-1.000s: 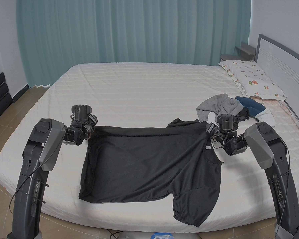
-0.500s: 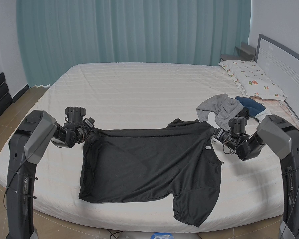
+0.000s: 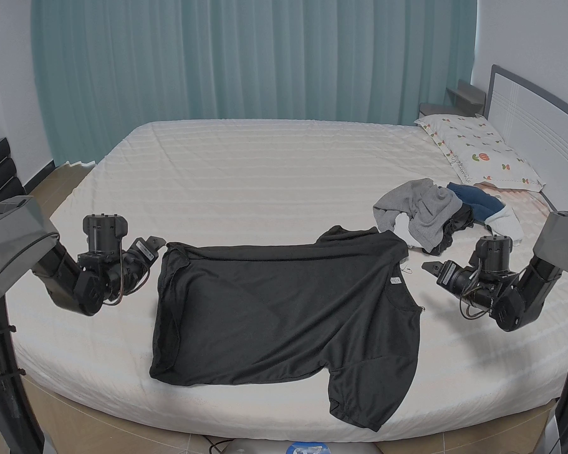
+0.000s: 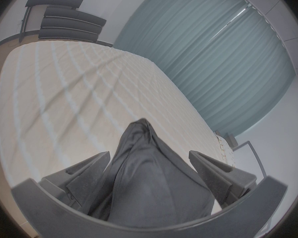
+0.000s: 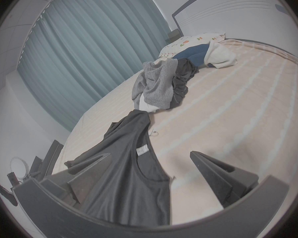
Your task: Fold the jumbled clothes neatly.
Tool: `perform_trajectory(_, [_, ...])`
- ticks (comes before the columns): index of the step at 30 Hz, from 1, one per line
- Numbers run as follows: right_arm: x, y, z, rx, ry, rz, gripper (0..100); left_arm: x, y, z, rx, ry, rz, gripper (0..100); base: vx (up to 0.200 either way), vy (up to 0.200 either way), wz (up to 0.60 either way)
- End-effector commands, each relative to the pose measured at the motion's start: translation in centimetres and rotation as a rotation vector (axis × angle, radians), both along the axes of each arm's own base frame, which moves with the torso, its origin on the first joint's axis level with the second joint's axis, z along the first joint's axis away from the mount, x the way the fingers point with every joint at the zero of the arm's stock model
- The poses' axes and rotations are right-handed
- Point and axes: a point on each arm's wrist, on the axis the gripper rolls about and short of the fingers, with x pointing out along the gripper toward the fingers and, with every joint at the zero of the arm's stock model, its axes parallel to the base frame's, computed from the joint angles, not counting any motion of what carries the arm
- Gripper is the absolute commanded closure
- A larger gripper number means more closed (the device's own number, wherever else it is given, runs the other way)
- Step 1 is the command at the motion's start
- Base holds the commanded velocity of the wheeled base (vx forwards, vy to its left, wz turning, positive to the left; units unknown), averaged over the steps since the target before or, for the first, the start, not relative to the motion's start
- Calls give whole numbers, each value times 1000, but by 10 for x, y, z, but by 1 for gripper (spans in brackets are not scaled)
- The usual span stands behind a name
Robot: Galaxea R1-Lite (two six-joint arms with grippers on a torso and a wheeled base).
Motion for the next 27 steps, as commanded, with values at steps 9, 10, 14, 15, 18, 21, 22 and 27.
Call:
perform_trajectory(9, [-113, -5, 17, -66, 39, 79, 0, -140, -14, 25, -17, -22, -127, 0, 0, 0, 0])
perform_trajectory(10, [-118, -6, 16, -63, 49, 84, 0, -143, -15, 22, -13, -10, -132, 0, 0, 0, 0])
perform_trajectory(14, [-128, -8, 18, -43, 58, 112, 0, -151, -18, 20, -14, 4, -152, 0, 0, 0, 0])
perform_trajectory(15, [-131, -9, 18, -36, 61, 123, 0, -154, -19, 20, -20, 8, -158, 0, 0, 0, 0])
perform_trajectory(18, [-134, -10, 17, -40, 72, 125, 0, -160, -21, 15, -14, 36, -171, 0, -200, 0, 0])
perform_trajectory(21, [-139, -10, 15, -47, 91, 130, 0, -164, -23, 11, -11, 59, -184, 0, -200, 0, 0])
perform_trajectory(22, [-141, -10, 14, -50, 97, 128, 0, -165, -23, 10, -11, 64, -186, 0, -200, 0, 0])
perform_trajectory(27, [-143, -11, 21, -55, 68, 120, 0, -169, -26, 9, -8, 73, -201, 0, -200, 0, 0])
